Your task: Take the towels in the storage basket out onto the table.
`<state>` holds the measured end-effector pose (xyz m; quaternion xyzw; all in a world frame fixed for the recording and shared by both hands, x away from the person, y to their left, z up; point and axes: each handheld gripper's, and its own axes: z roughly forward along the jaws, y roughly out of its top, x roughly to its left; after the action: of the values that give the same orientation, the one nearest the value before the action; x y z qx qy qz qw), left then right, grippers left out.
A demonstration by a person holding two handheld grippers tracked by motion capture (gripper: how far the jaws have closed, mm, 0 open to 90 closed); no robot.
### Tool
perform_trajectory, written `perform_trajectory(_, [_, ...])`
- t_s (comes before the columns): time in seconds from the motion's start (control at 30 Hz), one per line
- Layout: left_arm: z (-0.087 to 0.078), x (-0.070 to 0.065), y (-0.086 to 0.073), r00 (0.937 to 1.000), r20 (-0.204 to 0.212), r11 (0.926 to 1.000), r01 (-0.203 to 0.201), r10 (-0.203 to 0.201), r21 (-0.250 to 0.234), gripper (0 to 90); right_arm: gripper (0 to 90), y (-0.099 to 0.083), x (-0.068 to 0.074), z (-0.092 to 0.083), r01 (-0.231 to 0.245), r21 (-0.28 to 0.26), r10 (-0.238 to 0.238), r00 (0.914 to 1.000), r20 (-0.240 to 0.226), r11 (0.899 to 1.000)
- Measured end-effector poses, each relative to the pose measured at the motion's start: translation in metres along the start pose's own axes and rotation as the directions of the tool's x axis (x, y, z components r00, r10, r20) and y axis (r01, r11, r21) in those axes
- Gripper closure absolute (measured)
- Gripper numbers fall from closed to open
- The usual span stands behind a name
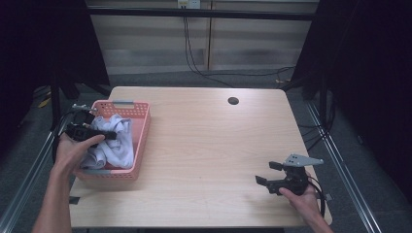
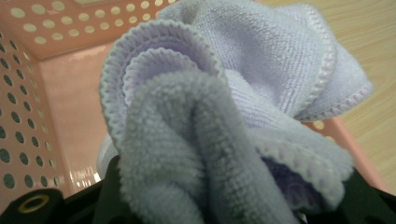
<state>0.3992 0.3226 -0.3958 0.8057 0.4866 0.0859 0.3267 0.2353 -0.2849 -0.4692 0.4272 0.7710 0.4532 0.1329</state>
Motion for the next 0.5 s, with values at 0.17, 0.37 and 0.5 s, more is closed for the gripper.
perform_trajectory(0.17, [-0.012,-0.002,0.003,1.0000,0.000,0.9989,-0.005,0.005,-0.048,50.3,16.2,0.000,-0.001,0.000,0.002,0.002,-0.002,1.0000,0.004,1.000])
perform_trajectory(0.37, [-0.027,-0.003,0.010,0.9999,-0.009,0.9941,0.012,-0.013,-0.107,50.3,15.7,0.000,-0.001,0.000,-0.003,0.006,0.003,1.0000,0.007,1.000])
perform_trajectory(0.5, [-0.035,-0.007,0.018,1.0000,-0.004,0.9922,0.003,-0.003,-0.125,50.3,15.6,0.000,-0.001,0.000,-0.007,0.007,0.007,1.0000,0.007,1.000])
